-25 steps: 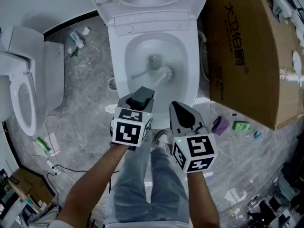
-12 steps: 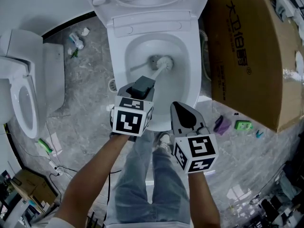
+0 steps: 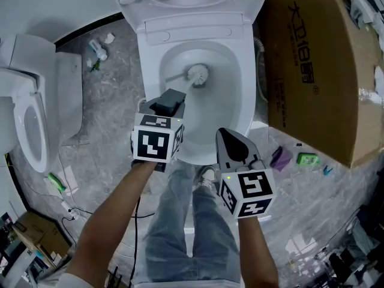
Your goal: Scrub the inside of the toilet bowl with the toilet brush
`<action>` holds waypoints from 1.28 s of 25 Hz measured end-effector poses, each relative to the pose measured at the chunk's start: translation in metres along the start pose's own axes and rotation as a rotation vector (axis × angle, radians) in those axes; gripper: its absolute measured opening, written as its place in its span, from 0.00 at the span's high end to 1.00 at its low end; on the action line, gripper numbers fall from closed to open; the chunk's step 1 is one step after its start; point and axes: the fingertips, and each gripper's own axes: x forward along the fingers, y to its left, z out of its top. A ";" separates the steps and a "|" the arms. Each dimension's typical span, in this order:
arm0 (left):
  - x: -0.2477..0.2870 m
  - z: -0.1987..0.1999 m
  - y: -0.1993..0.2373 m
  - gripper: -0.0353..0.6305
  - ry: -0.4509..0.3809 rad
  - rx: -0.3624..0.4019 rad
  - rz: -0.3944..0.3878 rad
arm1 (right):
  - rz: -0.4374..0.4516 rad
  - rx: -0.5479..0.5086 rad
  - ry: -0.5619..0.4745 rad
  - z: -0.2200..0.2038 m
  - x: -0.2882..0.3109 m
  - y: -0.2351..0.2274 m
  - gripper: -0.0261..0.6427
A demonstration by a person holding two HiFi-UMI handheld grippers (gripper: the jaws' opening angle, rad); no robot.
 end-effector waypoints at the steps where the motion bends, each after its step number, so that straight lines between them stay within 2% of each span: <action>1: -0.002 -0.001 0.003 0.72 0.001 -0.004 0.008 | 0.002 -0.001 0.000 0.000 0.000 0.001 0.96; 14: -0.022 -0.031 0.014 0.72 0.029 -0.060 0.055 | 0.022 -0.018 0.002 -0.002 -0.001 0.008 0.96; 32: -0.020 -0.078 -0.032 0.72 0.106 -0.037 -0.021 | 0.016 -0.026 0.002 -0.005 -0.007 0.007 0.96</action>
